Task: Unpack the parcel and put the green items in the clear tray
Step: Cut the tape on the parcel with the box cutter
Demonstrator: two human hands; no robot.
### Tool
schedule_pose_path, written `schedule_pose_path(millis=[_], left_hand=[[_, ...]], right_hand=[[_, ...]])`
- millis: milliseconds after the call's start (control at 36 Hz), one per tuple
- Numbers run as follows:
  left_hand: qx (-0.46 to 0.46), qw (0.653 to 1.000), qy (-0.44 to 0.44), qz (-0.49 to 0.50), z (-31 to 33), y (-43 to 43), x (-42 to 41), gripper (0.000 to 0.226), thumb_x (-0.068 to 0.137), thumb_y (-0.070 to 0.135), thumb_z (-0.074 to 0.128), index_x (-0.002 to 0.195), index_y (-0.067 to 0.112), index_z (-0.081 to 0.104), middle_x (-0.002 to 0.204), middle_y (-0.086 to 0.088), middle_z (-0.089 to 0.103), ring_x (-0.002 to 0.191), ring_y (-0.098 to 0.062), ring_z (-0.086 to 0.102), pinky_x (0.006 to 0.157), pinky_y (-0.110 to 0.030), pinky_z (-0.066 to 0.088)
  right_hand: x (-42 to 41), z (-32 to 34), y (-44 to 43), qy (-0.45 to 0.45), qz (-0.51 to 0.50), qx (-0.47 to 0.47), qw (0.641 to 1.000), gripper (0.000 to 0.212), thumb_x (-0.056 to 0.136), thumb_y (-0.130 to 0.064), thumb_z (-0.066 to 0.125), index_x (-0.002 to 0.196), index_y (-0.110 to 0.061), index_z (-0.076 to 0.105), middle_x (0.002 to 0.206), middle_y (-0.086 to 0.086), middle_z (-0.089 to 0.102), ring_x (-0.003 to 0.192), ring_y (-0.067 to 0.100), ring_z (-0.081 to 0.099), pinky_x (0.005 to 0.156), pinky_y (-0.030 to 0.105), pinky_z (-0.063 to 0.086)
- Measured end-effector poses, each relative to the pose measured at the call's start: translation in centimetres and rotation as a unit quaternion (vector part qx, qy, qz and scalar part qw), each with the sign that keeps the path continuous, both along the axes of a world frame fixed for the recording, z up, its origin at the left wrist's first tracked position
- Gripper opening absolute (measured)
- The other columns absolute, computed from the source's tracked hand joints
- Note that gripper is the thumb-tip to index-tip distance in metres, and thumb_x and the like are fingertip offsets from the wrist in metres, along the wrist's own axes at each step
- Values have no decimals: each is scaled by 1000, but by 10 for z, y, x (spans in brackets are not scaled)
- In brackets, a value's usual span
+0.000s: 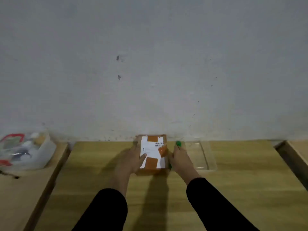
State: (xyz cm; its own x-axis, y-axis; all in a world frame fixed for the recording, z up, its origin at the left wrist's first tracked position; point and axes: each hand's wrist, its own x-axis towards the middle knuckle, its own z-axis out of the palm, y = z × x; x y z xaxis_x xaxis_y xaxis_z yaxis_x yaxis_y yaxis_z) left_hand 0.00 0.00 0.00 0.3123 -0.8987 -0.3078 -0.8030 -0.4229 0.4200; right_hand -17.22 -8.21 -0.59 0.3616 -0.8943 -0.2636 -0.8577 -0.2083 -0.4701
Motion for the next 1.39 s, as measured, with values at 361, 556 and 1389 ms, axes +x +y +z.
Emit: schedule_pose_path(millis=[361, 556, 1389], left_hand=[[-36, 981, 155, 107, -47, -2, -21, 67, 99, 36, 33, 149, 23, -10, 159, 0, 8, 143, -26, 21, 107, -43, 35], [-44, 975, 177, 126, -48, 0, -26, 65, 100, 37, 31, 148, 27, -11, 158, 1, 11, 143, -25, 22, 105, -42, 37], [-86, 904, 365, 205, -51, -9, -28, 68, 100, 23, 38, 148, 29, -9, 156, 2, 18, 140, -24, 29, 112, -41, 30]], right_hand=[[-2, -54, -17, 103, -46, -45, 993, 41, 100, -28, 33, 121, 4, 47, 121, 21, 52, 113, 33, 46, 100, 41, 40], [8, -66, -27, 54, -121, -20, 991, 38, 91, -27, 56, 116, 1, 51, 115, 18, 53, 103, 29, 54, 90, 38, 50], [21, -33, -13, -184, -132, -31, 974, 30, 92, -27, 54, 113, -10, 67, 99, 13, 57, 84, 21, 56, 57, 12, 36]])
